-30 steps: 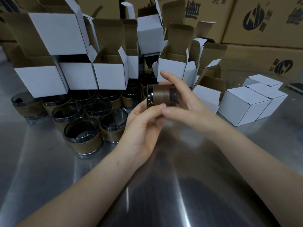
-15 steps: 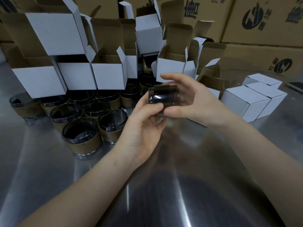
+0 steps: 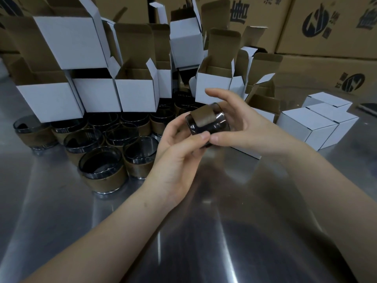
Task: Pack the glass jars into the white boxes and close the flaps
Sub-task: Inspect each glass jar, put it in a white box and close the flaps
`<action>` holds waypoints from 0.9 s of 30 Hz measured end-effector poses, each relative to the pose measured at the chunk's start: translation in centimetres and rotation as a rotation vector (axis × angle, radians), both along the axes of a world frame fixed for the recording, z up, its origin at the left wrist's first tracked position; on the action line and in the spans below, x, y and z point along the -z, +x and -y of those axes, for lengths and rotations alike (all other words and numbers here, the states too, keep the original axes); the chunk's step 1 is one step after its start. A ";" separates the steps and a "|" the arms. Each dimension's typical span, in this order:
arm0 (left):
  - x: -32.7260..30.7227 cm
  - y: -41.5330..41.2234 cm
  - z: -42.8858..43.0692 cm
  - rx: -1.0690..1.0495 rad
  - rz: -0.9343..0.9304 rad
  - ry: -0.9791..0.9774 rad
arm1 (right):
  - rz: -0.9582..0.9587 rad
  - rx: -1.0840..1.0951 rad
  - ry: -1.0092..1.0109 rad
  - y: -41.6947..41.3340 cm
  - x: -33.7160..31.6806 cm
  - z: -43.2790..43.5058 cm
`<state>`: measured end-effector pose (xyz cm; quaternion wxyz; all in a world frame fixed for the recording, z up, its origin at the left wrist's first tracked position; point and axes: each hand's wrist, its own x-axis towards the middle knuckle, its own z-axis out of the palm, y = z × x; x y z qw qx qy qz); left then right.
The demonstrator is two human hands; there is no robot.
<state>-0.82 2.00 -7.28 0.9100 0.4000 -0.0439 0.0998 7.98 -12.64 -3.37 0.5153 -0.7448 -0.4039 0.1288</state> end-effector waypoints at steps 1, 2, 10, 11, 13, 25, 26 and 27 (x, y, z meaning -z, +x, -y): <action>0.1 0.0 0.0 -0.019 0.006 -0.011 | -0.019 0.010 -0.020 0.0 0.0 0.1; 0.1 0.0 0.0 -0.044 0.012 -0.019 | -0.052 0.008 -0.035 0.0 0.1 0.1; 0.3 -0.3 0.5 -0.219 0.095 0.237 | -0.289 -0.028 0.085 -0.4 -0.3 -0.5; 0.4 -0.4 0.7 -0.249 0.114 0.303 | -0.239 0.011 0.111 -0.6 -0.4 -0.6; 0.5 -0.6 0.9 -0.287 0.140 0.408 | -0.103 0.081 0.143 -1.1 -0.6 -0.7; 1.3 -0.7 1.2 -0.327 0.037 0.769 | 0.535 0.648 0.366 -0.3 -3.4 2.7; 1.5 -0.8 1.2 -0.329 0.034 0.796 | 0.513 0.661 0.303 -0.1 -3.3 2.8; 1.6 -0.8 1.3 -0.334 0.033 0.832 | 0.477 0.659 0.248 0.0 -3.2 2.8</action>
